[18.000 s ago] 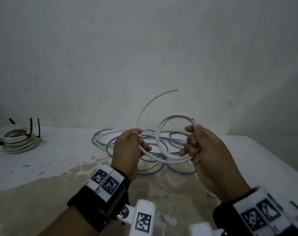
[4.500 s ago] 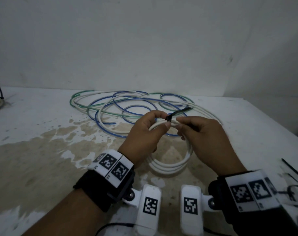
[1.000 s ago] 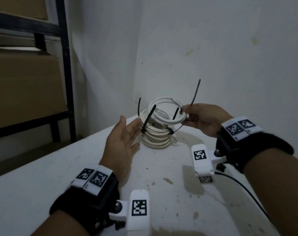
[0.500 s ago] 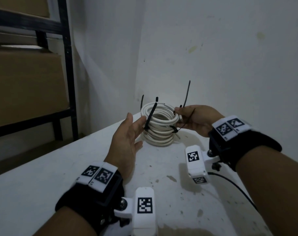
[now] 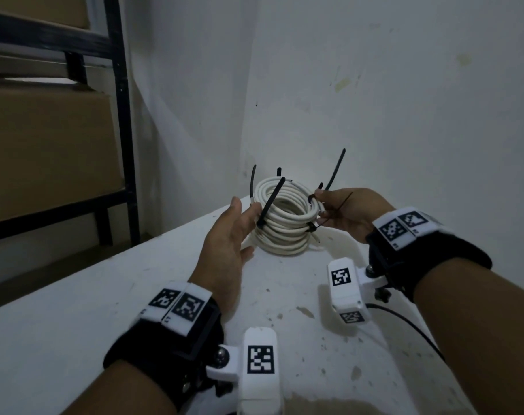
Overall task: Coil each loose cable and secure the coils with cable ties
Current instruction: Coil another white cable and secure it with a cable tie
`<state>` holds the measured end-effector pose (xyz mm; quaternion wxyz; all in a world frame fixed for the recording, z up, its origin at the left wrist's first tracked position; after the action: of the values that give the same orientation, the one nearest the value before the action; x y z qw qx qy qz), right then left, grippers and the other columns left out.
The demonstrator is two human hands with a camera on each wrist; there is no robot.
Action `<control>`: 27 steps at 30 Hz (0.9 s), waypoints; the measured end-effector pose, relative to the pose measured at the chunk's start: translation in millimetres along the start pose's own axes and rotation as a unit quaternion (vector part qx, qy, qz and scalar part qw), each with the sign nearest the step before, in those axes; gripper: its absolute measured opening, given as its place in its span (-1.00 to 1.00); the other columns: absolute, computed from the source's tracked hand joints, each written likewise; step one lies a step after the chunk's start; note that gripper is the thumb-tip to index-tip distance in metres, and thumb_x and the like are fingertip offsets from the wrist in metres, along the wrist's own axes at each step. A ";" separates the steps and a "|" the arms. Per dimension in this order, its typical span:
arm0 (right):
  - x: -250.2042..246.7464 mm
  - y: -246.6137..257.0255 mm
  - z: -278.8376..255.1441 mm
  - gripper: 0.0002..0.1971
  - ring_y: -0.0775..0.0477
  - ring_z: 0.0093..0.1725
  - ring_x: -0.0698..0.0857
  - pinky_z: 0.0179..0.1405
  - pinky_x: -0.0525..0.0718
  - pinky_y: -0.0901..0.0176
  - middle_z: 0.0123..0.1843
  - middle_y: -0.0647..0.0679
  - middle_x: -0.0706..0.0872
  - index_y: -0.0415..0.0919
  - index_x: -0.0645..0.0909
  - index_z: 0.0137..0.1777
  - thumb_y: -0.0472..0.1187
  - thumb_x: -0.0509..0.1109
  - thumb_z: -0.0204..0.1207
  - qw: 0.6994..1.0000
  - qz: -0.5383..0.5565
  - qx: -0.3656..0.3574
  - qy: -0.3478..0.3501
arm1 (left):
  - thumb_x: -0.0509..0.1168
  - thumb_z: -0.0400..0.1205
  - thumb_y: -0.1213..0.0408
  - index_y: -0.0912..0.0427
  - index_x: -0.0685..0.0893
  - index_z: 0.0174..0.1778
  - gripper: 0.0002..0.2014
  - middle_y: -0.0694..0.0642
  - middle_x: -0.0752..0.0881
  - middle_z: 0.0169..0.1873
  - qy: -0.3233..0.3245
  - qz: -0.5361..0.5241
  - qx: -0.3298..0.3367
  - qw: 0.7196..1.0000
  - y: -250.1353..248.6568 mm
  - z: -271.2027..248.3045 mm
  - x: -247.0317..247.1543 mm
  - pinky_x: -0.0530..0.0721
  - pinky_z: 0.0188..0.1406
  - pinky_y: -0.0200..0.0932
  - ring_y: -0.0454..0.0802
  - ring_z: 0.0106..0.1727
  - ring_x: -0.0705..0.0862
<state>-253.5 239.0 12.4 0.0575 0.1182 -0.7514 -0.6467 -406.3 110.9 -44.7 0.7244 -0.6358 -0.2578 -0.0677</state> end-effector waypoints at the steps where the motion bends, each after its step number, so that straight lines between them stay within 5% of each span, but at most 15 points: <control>1: -0.9 -1.2 -0.2 -0.86 0.03 -0.55 0.57 -0.55 0.66 0.24 -0.46 -0.11 0.64 -0.35 0.65 -0.20 -0.29 0.39 0.55 1.000 -0.020 0.003 -0.001 | 0.04 0.55 -0.29 -0.05 0.34 0.59 -0.30 -0.23 0.64 0.33 0.000 0.001 0.000 1.000 0.1 -0.1 0.1 0.27 0.46 0.08 -0.26 0.43 0.47; 7: -3.2 -4.1 -1.7 -0.90 0.05 -0.49 0.55 -0.57 0.64 0.30 -0.34 -0.12 0.60 -0.37 0.67 -0.02 -0.32 0.38 0.55 1.000 -0.004 0.003 -0.001 | -0.01 0.63 -0.25 -0.03 0.44 0.53 -0.39 -0.22 0.63 0.34 -0.007 0.005 0.002 1.000 -1.5 -1.6 0.4 0.27 0.46 0.10 -0.26 0.40 0.49; 13: -23.6 -8.7 -6.0 -0.91 0.03 -0.47 0.61 -0.39 0.69 0.17 -0.50 -0.02 0.63 -0.21 0.61 -0.17 -0.30 0.34 0.57 0.999 0.022 -0.007 -0.025 | -0.06 0.70 -0.17 -0.03 0.53 0.43 -0.48 -0.20 0.61 0.35 -0.022 -0.005 -0.005 1.000 -5.2 -6.2 3.5 0.26 0.48 0.07 -0.27 0.36 0.49; 16: -50.2 -10.8 -18.8 -0.92 0.02 -0.40 0.65 -0.30 0.64 0.11 -0.40 -0.03 0.67 -0.17 0.61 -0.13 -0.28 0.32 0.58 0.997 0.024 -0.010 -0.072 | -0.04 0.70 -0.16 -0.05 0.52 0.43 -0.52 -0.09 0.55 0.43 -0.049 -0.023 -0.007 0.999 -9.0 -9.2 1.4 0.24 0.53 0.09 -0.11 0.46 0.45; 23: -115.4 -27.6 -106.8 -0.94 -0.09 -0.23 0.66 -0.31 0.57 0.07 -0.18 -0.14 0.69 -0.20 0.58 -0.06 -0.27 0.29 0.61 0.991 0.007 0.019 -0.131 | 0.00 0.73 -0.03 0.04 0.41 0.51 -0.55 0.14 0.49 0.46 -0.135 -0.071 0.016 0.988 -33.5 -23.1 -10.1 0.25 0.49 0.06 0.01 0.45 0.43; 27: -155.0 -52.6 -185.9 -0.91 -0.13 -0.25 0.65 -0.32 0.57 0.08 -0.18 -0.19 0.70 -0.25 0.59 -0.07 -0.27 0.28 0.62 0.989 -0.023 0.046 -0.138 | 0.01 0.75 0.05 0.08 0.48 0.30 -0.69 0.09 0.65 0.11 -0.140 -0.027 0.067 0.987 -62.6 -46.5 -6.3 0.41 0.27 0.00 0.07 0.39 0.50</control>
<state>-53.9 92.7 0.0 -0.0675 0.0477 -0.7783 -0.6224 -425.0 53.6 5.2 0.7202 -0.5815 -0.3777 0.0204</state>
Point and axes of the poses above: each hand's wrist, its own z-axis towards the middle knuckle, its own x-axis out of the palm, y = z × x, the point moved 7 cm from there along z, towards the middle knuckle
